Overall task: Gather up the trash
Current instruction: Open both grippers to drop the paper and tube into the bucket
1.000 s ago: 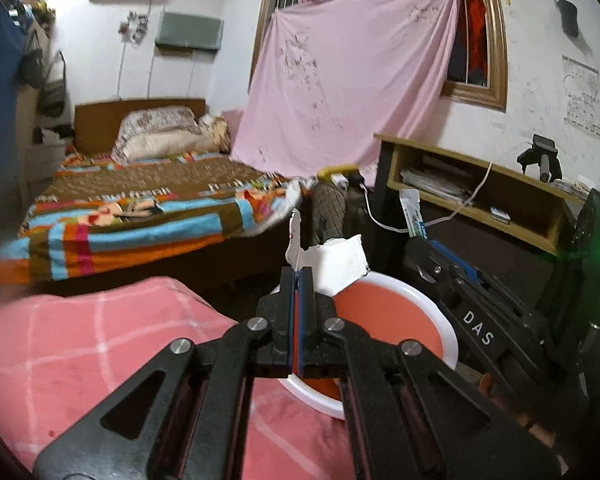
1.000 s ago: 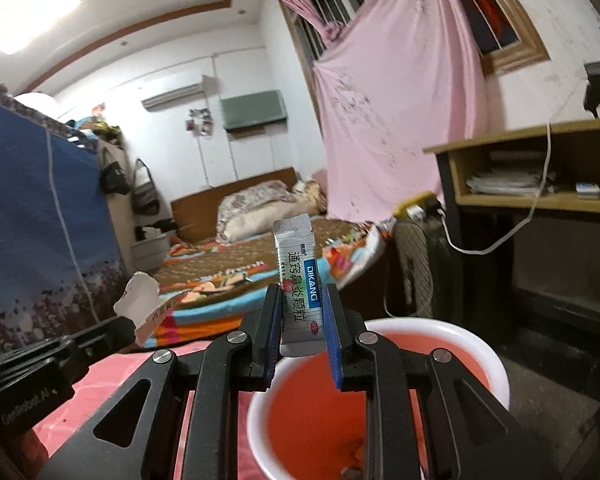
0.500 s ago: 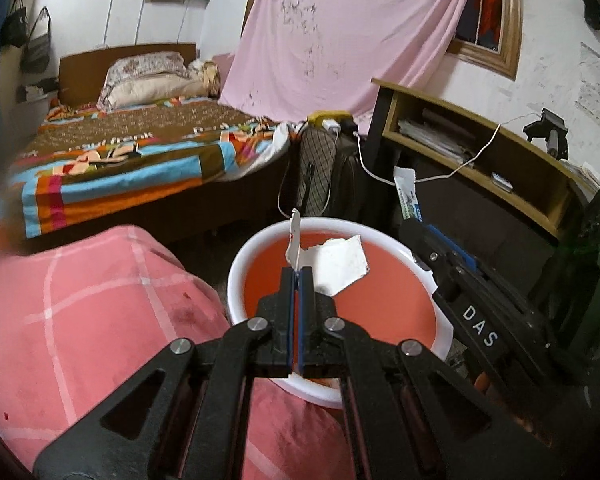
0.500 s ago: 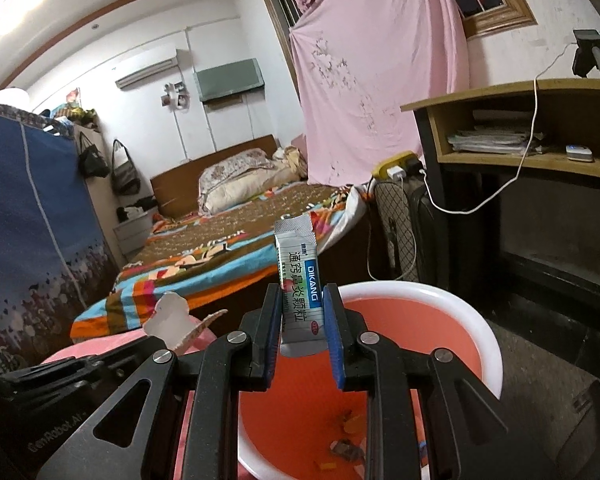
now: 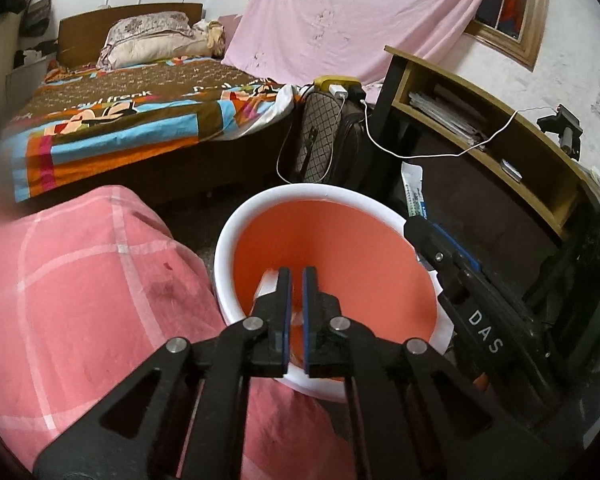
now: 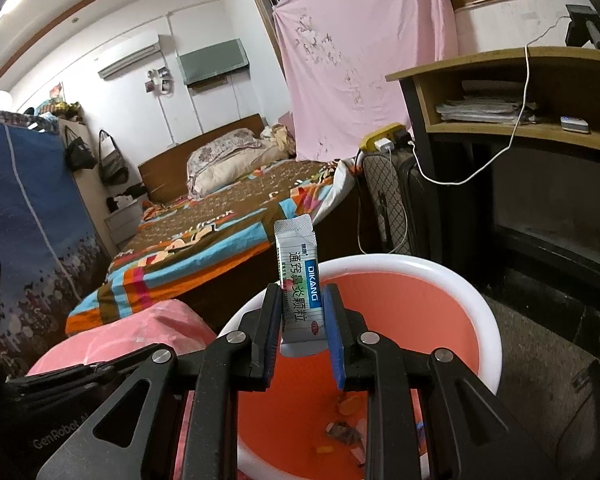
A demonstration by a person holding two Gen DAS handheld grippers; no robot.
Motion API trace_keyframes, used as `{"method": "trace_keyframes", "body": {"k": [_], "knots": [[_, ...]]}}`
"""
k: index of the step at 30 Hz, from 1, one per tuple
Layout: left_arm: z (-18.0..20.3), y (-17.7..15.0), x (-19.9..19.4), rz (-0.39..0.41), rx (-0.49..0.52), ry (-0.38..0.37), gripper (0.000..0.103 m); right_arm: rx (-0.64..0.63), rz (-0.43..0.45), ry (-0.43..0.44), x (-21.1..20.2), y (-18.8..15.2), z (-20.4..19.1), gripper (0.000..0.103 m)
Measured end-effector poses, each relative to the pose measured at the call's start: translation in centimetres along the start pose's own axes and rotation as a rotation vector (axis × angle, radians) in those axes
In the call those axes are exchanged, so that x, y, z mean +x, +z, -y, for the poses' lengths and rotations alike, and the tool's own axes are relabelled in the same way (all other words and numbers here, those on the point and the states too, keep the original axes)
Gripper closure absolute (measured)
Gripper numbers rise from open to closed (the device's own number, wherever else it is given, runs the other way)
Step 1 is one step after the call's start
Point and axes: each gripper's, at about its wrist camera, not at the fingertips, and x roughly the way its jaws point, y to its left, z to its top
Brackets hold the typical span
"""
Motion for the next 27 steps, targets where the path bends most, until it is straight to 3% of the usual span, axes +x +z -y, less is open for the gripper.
{"method": "trace_keyframes", "body": {"k": [14, 19, 27], "knots": [[-1.0, 0.2, -0.9, 0.037, -0.040, 0.051, 0.096, -0.006, -0.013, -0.006, 0.2, -0.2, -0.2, 0.081], [-1.9, 0.3, -1.9, 0.068, -0.053, 0.086, 0.090, -0.015, 0.006, -0.001, -0.2, -0.1, -0.5, 0.070], [-3.6, 0.2, -4.1, 0.117, -0.075, 0.138, 0.072, -0.033, 0.046, 0.008, -0.9, 0.0, -1.4, 0.059]]}}
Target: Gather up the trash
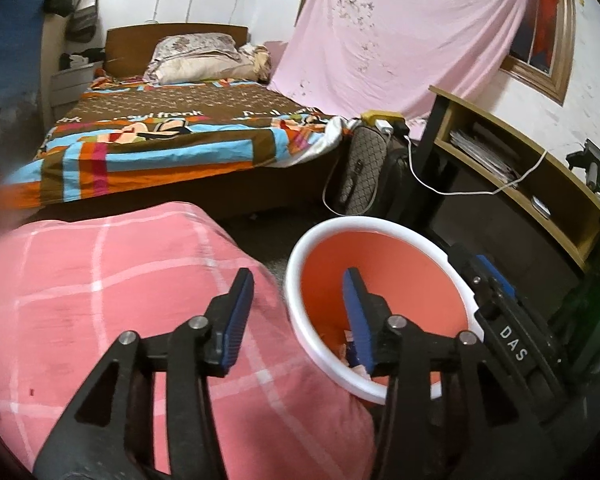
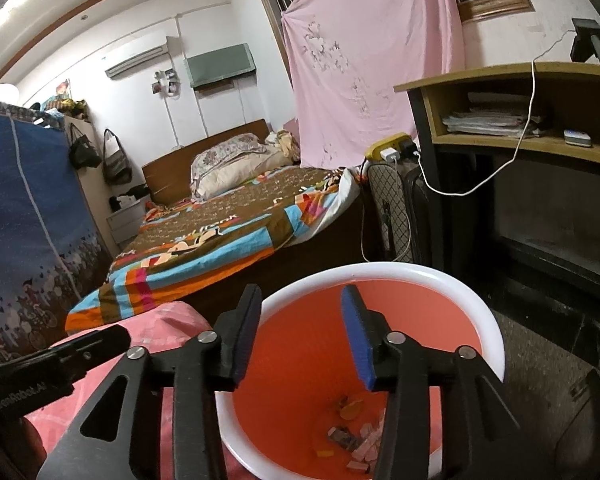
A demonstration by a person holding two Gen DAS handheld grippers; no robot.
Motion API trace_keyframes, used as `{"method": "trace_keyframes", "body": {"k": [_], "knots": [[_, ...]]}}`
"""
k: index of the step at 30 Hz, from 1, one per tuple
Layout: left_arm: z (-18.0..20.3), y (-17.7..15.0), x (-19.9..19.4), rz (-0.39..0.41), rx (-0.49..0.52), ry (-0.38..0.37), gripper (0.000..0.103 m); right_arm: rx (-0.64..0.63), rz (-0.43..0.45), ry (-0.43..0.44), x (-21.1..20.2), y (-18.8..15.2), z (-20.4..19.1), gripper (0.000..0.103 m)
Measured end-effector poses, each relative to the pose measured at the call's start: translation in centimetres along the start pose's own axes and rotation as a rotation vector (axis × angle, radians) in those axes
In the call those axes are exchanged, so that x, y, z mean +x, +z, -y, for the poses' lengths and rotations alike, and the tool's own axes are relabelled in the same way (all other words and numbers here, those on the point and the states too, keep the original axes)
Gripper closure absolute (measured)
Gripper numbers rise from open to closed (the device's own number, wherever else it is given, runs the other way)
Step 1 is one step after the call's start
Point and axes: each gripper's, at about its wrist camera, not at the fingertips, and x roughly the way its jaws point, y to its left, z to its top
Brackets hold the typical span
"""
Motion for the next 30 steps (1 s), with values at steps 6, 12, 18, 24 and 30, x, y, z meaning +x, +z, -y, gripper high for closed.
{"method": "trace_keyframes", "body": {"k": [6, 12, 18, 24, 30], "knots": [[-1.8, -0.2, -1.5, 0.039, -0.038, 0.044, 0.059, -0.008, 0.023, -0.014, -0.5, 0.1, -0.5, 0.051], [-3.4, -0.6, -3.2, 0.102, -0.070, 0.089, 0.035, -0.002, 0.055, -0.020, -1.0, 0.2, -0.5, 0.022], [-5.0, -1.1, -6.0, 0.214, -0.098, 0.151, 0.016, -0.061, 0.084, -0.035, -2.3, 0.4, -1.6, 0.000], [-6.4, -2.4, -9.1, 0.270, -0.099, 0.197, 0.016, -0.130, 0.124, 0.007, -4.9, -0.1, -3.7, 0.000], [-7.2, -4.5, -13.0, 0.335, -0.081, 0.248, 0.016, -0.185, 0.177, 0.086, -8.8, -0.7, -6.4, 0.000]]}}
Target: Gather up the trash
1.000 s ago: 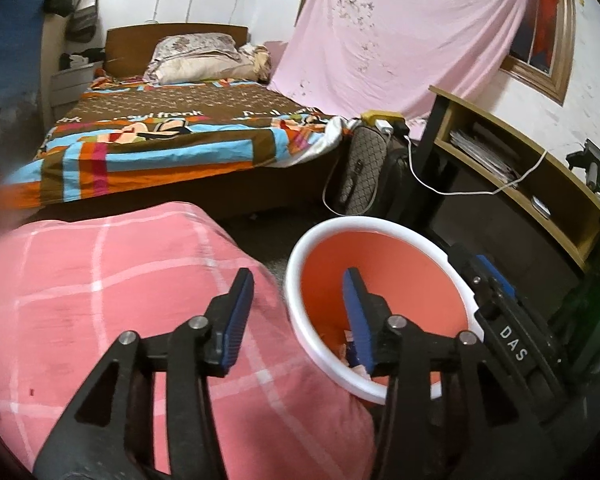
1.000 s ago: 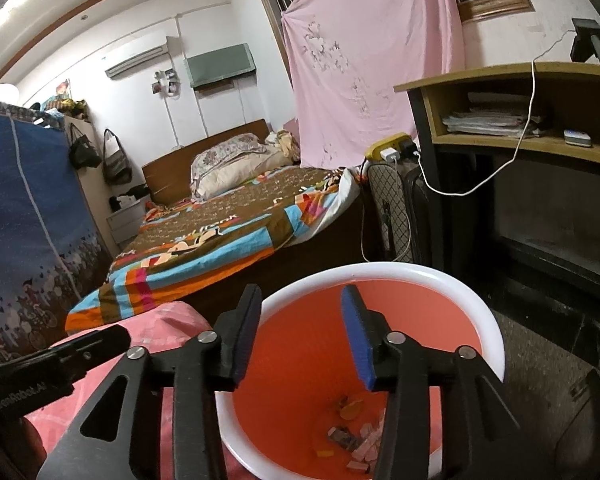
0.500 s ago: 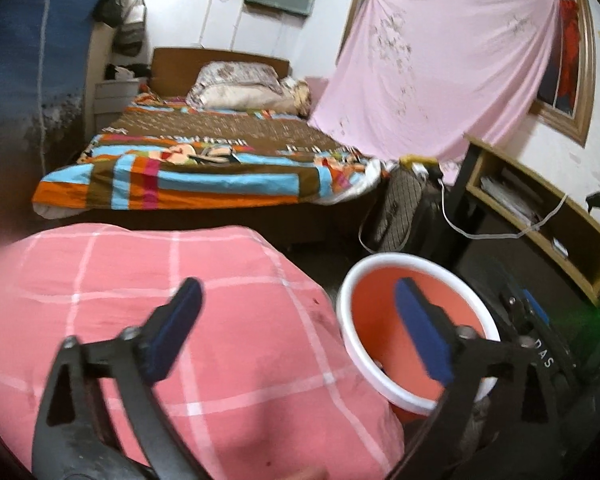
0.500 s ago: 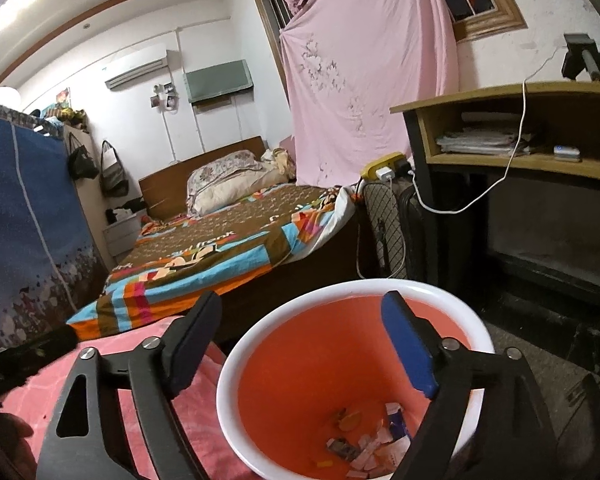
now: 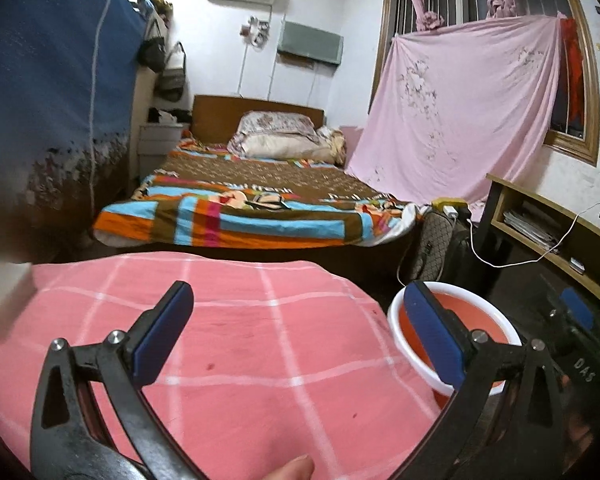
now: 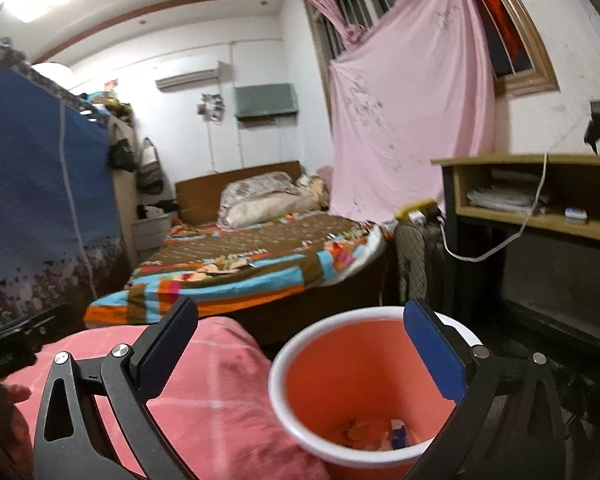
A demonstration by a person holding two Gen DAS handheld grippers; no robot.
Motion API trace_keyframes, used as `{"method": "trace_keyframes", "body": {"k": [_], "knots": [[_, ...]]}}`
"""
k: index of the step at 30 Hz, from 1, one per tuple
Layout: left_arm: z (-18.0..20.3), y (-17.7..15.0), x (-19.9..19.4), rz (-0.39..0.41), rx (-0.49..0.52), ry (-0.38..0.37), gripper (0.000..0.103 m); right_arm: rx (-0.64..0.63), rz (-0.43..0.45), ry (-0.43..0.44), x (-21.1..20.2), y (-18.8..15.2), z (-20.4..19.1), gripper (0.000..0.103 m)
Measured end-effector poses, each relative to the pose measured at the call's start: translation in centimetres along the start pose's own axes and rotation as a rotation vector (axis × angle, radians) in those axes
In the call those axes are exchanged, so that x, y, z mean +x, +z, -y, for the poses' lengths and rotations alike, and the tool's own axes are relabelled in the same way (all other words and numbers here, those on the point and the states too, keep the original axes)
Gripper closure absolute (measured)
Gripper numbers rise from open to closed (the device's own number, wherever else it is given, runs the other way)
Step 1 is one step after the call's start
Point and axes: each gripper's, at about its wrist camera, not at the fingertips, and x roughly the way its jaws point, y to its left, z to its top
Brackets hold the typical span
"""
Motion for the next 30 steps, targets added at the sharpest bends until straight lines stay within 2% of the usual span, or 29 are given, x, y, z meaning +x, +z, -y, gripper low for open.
{"method": "trace_keyframes", "body": {"k": [9, 16, 21, 30], "knots": [[-3.1, -2.1, -5.9, 0.062, 0.016, 0.078, 0.016, -0.081, 0.061, 0.078, -5.7, -0.3, -3.9, 0.000], [-5.5, -3.7, -9.4, 0.083, 0.003, 0.116, 0.016, -0.112, 0.084, 0.090, -9.0, -1.5, -5.4, 0.000], [-6.8, -5.2, -11.5, 0.095, 0.016, 0.146, 0.016, -0.113, 0.077, 0.087, -10.3, -3.2, -5.6, 0.000], [-8.1, -7.4, -12.6, 0.088, 0.006, 0.160, 0.016, -0.119, 0.071, 0.077, -11.4, -5.3, -6.3, 0.000]]}}
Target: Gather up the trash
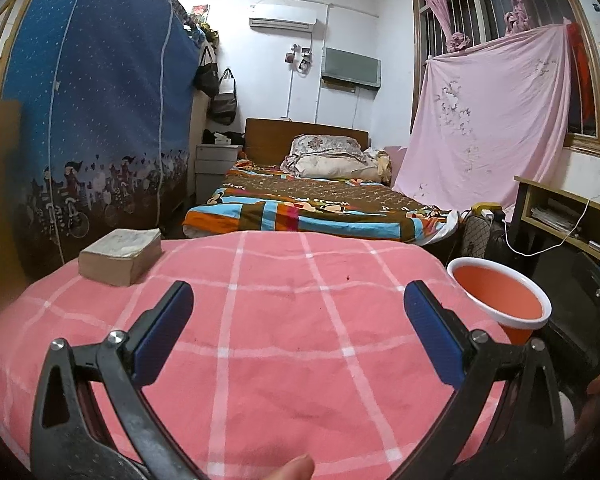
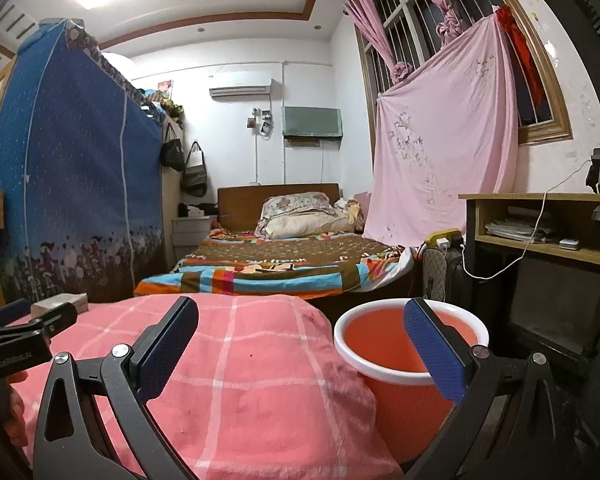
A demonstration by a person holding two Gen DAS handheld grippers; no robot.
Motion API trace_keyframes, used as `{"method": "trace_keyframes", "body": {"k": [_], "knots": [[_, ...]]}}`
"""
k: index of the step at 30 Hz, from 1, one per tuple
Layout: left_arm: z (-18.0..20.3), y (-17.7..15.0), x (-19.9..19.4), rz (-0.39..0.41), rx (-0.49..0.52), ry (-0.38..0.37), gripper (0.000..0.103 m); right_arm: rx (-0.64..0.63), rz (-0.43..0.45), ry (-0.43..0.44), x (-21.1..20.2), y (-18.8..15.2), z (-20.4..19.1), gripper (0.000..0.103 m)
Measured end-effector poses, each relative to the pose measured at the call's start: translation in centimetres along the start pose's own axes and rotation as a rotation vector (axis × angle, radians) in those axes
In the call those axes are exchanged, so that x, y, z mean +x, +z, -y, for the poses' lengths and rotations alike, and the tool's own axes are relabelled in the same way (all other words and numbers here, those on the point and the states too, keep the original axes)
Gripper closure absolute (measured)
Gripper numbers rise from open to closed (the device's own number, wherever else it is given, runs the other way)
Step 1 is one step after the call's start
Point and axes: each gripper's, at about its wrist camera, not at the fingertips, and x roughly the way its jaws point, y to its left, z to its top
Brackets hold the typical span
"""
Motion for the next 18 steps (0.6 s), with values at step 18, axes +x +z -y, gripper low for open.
{"method": "trace_keyframes", "body": {"k": [18], "knots": [[-0.4, -0.9, -0.2, 0.010, 0.006, 0.006, 0.016, -0.022, -0.021, -0.001, 0.1, -1.3, -0.8, 0.000]]}}
